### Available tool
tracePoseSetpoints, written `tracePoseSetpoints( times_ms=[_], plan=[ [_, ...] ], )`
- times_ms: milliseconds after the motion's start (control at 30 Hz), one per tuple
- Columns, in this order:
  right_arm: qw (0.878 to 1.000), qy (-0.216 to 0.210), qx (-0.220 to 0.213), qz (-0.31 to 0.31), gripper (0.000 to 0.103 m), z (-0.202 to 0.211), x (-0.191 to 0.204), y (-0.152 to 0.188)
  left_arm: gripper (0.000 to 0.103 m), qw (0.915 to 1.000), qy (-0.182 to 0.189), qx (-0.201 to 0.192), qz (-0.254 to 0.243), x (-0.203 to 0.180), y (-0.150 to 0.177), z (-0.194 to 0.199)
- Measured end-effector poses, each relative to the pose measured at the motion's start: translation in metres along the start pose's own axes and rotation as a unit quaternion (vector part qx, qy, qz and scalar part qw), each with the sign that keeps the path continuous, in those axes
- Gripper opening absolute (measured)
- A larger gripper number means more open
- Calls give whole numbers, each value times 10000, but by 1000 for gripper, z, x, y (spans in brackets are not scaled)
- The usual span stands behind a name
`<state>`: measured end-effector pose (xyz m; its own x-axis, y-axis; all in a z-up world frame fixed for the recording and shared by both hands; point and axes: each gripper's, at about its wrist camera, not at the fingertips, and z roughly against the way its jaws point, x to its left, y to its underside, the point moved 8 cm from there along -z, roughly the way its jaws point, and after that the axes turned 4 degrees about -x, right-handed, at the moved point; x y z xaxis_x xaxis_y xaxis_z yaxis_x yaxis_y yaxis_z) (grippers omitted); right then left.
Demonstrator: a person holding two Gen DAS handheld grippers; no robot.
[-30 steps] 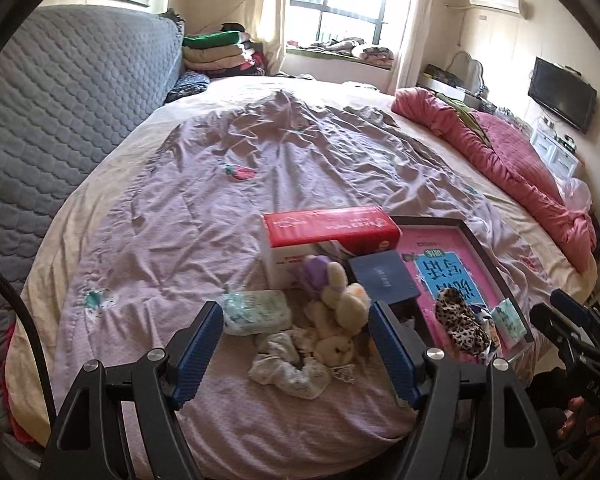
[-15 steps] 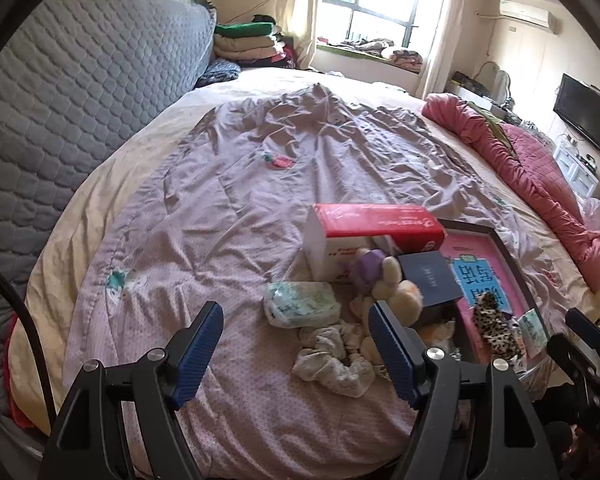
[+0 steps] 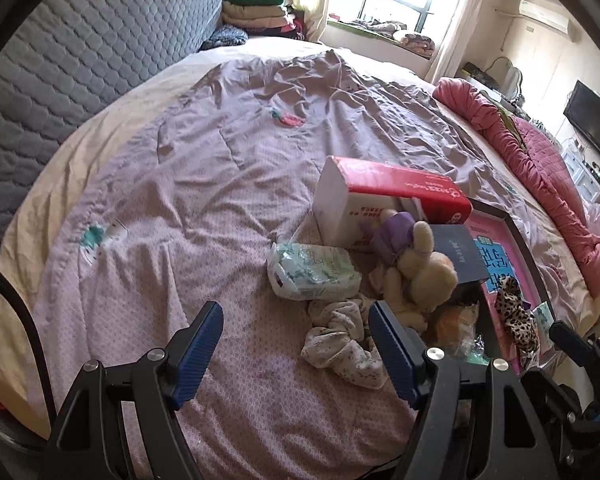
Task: Organize soft objects
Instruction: 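Move both tools back toward the pile beside the tray, then grasp the clear diaper pack with the left gripper while the right grasps the plush bunny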
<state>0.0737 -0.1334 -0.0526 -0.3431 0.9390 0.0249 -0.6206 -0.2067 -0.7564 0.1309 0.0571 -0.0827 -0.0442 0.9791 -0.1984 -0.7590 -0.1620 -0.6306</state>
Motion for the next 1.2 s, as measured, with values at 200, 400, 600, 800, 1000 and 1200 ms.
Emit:
tracePoseSetpoints(
  times_ms=[200, 400, 600, 800, 1000, 1200],
  plan=[
    [9999, -2, 114, 37, 76, -20, 4, 2, 74, 9986, 248, 86, 452, 12, -3, -23],
    [9995, 54, 150, 284, 76, -42, 11, -5, 74, 9876, 717, 438, 1324, 23, -5, -59],
    [9978, 143, 207, 611, 76, -68, 13, -16, 74, 9752, 1086, 688, 1802, 26, -1, -85],
    [9922, 315, 343, 1160, 76, -100, 16, -22, 74, 9742, 1208, 829, 1715, 14, -1, -99],
    [9914, 238, 455, 1203, 76, -128, 15, -27, 69, 9734, 1346, 861, 1639, 5, -3, -106],
    [9920, 79, 547, 1136, 54, -143, 19, -28, 64, 9731, 1381, 838, 1644, 4, -4, -112]
  ],
)
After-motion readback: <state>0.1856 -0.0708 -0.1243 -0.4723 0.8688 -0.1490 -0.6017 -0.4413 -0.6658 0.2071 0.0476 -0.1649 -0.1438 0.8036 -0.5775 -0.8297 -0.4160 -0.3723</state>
